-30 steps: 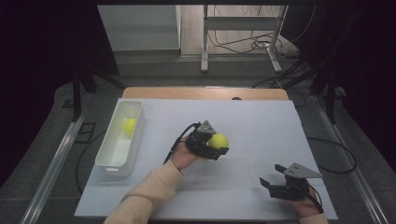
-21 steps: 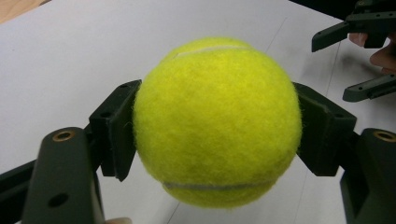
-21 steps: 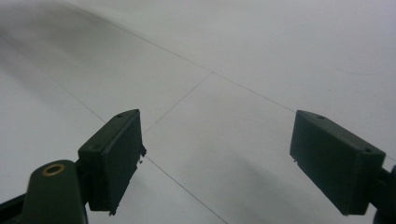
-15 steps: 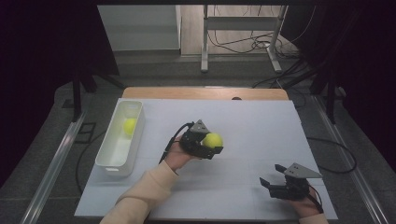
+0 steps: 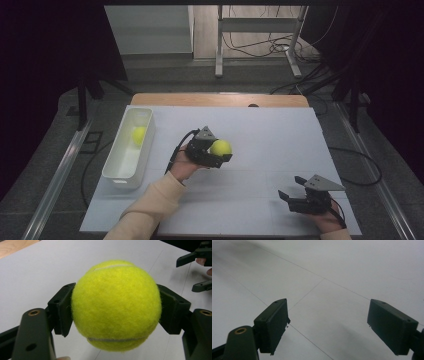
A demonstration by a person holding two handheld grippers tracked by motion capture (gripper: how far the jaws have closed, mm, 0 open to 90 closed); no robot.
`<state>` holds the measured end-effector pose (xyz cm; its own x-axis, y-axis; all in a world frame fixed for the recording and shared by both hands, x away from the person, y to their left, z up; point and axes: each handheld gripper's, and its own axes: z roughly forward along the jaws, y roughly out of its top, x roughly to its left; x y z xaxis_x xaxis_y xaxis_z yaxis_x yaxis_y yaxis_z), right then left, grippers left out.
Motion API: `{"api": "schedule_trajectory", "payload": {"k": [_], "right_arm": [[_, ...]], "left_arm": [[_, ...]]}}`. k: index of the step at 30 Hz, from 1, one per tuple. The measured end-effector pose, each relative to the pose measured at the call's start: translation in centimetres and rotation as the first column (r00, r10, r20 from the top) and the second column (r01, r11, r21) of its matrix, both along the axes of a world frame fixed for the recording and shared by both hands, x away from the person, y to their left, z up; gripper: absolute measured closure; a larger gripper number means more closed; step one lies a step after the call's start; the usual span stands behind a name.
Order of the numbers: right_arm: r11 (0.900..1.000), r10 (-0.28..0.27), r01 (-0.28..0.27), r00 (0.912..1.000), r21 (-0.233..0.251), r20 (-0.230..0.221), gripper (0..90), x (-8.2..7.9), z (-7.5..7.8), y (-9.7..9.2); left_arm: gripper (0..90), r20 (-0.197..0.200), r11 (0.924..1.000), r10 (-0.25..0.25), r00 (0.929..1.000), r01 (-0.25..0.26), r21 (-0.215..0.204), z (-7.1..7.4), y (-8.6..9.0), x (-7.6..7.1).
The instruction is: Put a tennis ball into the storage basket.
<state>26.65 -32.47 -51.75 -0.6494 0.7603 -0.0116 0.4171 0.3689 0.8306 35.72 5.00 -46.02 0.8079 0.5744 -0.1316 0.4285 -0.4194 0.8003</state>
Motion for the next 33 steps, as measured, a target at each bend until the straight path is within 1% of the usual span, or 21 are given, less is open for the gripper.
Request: {"api": "schedule_trajectory", "payload": {"k": [6,9,19,33], "right_arm": [[1.0000,-0.001,0.001,1.0000,0.000,0.000,17.7,0.0,0.0,0.0],[1.0000,0.000,0.000,1.0000,0.000,0.001,17.7,0.0,0.0,0.0],[1.0000,0.001,-0.001,1.0000,-0.001,0.000,17.7,0.0,0.0,0.0],[1.0000,0.001,-0.001,1.0000,-0.002,0.000,17.7,0.0,0.0,0.0]], "left_arm": [[25.8,0.005,0.9997,0.019,0.9998,-0.019,-0.012,0.3,0.7,0.1],[25.8,0.013,0.9996,0.026,0.9996,-0.026,-0.007,0.4,0.8,0.0],[25.8,0.015,0.9988,0.045,0.9989,-0.045,-0.022,0.9,1.5,-0.1],[25.8,0.014,0.9957,0.088,0.9960,-0.088,-0.030,1.4,3.3,0.0]]}}
